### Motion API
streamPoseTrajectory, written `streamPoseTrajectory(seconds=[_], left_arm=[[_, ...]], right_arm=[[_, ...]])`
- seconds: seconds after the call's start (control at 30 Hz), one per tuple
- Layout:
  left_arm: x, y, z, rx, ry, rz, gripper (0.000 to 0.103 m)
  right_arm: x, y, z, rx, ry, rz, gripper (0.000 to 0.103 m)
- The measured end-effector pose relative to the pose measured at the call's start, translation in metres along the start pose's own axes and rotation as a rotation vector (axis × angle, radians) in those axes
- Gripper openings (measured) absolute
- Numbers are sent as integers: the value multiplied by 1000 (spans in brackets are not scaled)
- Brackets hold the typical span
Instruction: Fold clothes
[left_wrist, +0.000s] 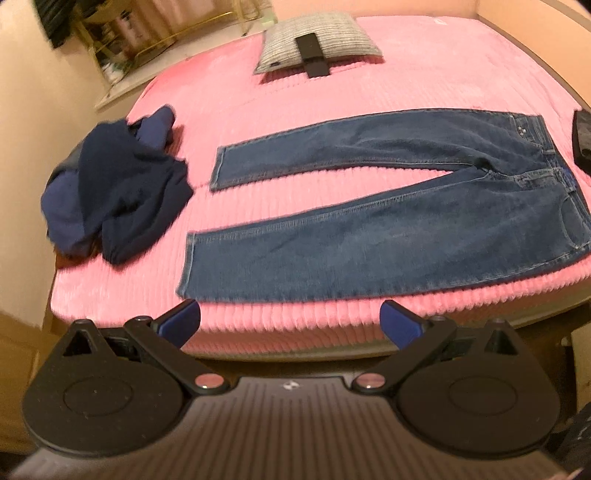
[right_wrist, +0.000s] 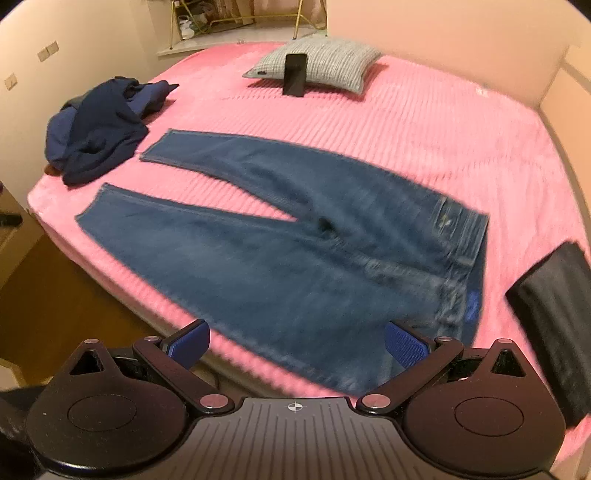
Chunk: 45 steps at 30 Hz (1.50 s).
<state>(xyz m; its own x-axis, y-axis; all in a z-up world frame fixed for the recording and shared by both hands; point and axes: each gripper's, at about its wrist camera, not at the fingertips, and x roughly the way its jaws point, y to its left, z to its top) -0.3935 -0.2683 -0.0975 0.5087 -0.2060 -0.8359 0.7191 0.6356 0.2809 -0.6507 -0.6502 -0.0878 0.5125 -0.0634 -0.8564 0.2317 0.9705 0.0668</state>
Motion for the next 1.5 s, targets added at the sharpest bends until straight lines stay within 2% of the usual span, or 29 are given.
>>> streamPoseTrajectory(seconds=[0.2, 0.37, 0.47, 0.57, 0.73, 0.77, 0.83, 0.9, 0.97, 1.0, 1.17, 1.23, 1.27, 1.33, 1.37, 1.5], left_arm=[[50, 17, 67, 126, -49, -23, 102], [148, 31, 151, 266, -67, -50, 102], [222, 38, 204, 322, -64, -96, 101], [298, 40, 244, 409, -31, -140, 92], [404, 48, 287, 589, 2, -218, 74], [422, 51, 293, 609, 8, -232, 72], [454, 54, 303, 656, 19, -249, 55], [481, 54, 308, 712, 41, -254, 46], [507, 55, 308, 763, 93, -279, 43], [518, 56, 307, 788, 121, -296, 39], [543, 61, 316, 856, 185, -401, 44], [548, 61, 321, 884, 215, -427, 42], [549, 59, 322, 904, 227, -437, 39], [544, 56, 321, 957, 232, -428, 13], [541, 54, 321, 984, 233, -421, 8], [506, 57, 308, 1017, 141, -340, 6]], right_arm=[[45, -38, 56, -22, 20, -55, 103], [96, -68, 111, -26, 58, -117, 103], [130, -85, 145, -28, 88, -152, 103], [171, -93, 175, -48, 123, -160, 103], [229, -104, 205, -99, 156, -152, 103], [239, -107, 207, -101, 163, -151, 103], [258, -114, 210, -82, 179, -150, 103], [277, -120, 212, -69, 204, -146, 103], [292, -121, 215, -72, 225, -139, 103], [297, -121, 216, -77, 234, -134, 103], [305, -125, 217, -81, 256, -116, 103], [305, -128, 219, -77, 255, -115, 103], [305, -130, 220, -74, 254, -115, 103], [300, -138, 222, -77, 249, -117, 103], [297, -143, 223, -83, 245, -118, 103], [292, -175, 225, -131, 234, -131, 103]])
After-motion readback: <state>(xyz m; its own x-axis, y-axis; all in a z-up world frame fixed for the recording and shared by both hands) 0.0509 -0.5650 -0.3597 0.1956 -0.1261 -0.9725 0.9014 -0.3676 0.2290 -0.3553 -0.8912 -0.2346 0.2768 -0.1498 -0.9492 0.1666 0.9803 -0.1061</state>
